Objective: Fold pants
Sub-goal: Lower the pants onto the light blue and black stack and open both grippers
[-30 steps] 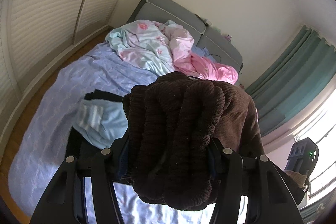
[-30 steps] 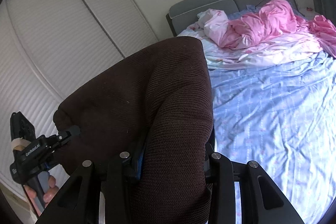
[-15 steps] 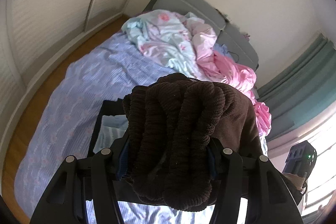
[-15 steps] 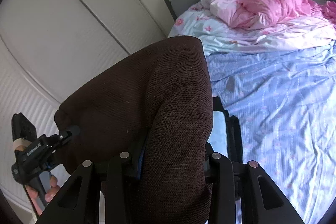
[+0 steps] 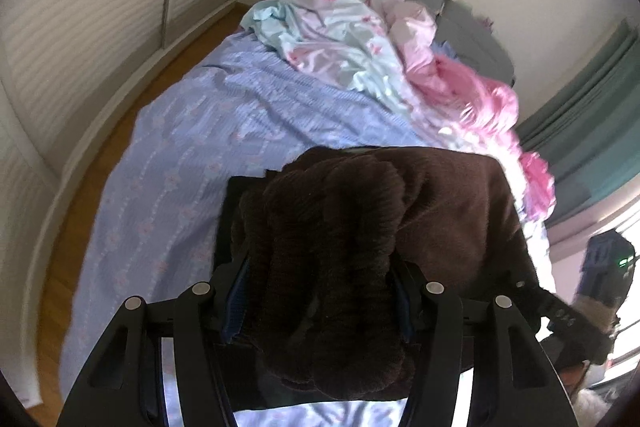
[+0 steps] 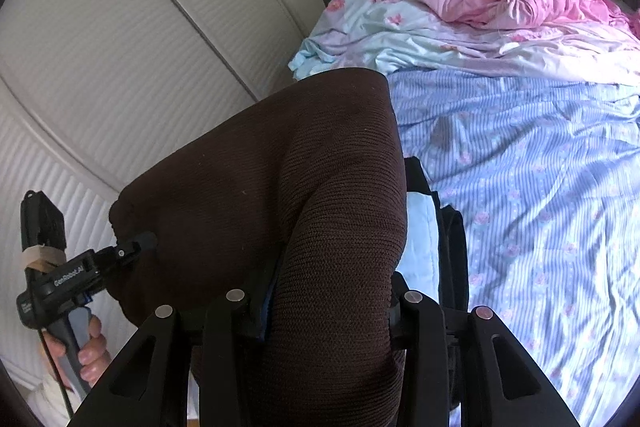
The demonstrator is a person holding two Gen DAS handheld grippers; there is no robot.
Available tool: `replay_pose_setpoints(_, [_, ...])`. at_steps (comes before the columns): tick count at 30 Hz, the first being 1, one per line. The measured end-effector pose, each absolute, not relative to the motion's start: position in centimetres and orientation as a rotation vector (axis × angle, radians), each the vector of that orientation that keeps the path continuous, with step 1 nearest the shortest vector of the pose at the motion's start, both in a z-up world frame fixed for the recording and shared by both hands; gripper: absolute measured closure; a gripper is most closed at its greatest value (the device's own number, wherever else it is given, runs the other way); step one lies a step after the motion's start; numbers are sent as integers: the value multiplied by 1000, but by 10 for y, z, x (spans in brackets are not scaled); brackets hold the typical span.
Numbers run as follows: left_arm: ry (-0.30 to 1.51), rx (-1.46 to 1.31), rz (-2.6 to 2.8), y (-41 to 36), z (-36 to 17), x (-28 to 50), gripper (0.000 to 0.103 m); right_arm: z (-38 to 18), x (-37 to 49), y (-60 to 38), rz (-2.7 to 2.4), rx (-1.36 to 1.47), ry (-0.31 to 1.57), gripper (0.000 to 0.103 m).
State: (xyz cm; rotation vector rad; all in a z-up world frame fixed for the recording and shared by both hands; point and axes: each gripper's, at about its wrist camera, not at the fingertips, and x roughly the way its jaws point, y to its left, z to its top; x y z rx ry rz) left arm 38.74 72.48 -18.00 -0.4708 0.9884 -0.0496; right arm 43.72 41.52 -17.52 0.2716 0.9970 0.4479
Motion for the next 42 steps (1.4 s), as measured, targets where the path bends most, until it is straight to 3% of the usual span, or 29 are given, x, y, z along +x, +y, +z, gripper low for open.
replay_pose_setpoints(6, [1038, -491, 23, 737, -200, 386, 34, -190, 441, 416, 448, 283, 1037, 47])
replay_pose_setpoints(14, [1089, -419, 54, 732, -223, 389, 18, -206, 442, 403, 438, 331, 1076, 37])
replay_pose_setpoints(22, [1137, -408, 52, 730, -248, 397, 11, -243, 453, 394, 423, 358, 1143, 30])
replay_pose_setpoints(24, [1144, -420, 53, 731, -254, 397, 9, -250, 455, 394, 410, 348, 1150, 22])
replay_pose_setpoints(30, [1159, -465, 63, 736, -272, 394, 1, -265, 454, 397, 399, 327, 1165, 15])
replay_pose_setpoints(39, [1133, -423, 132, 729, -242, 389, 0, -250, 454, 399, 379, 265, 1159, 9])
replay_pose_setpoints(42, [1086, -401, 141, 723, -220, 382, 5, -232, 447, 403, 381, 208, 1116, 9])
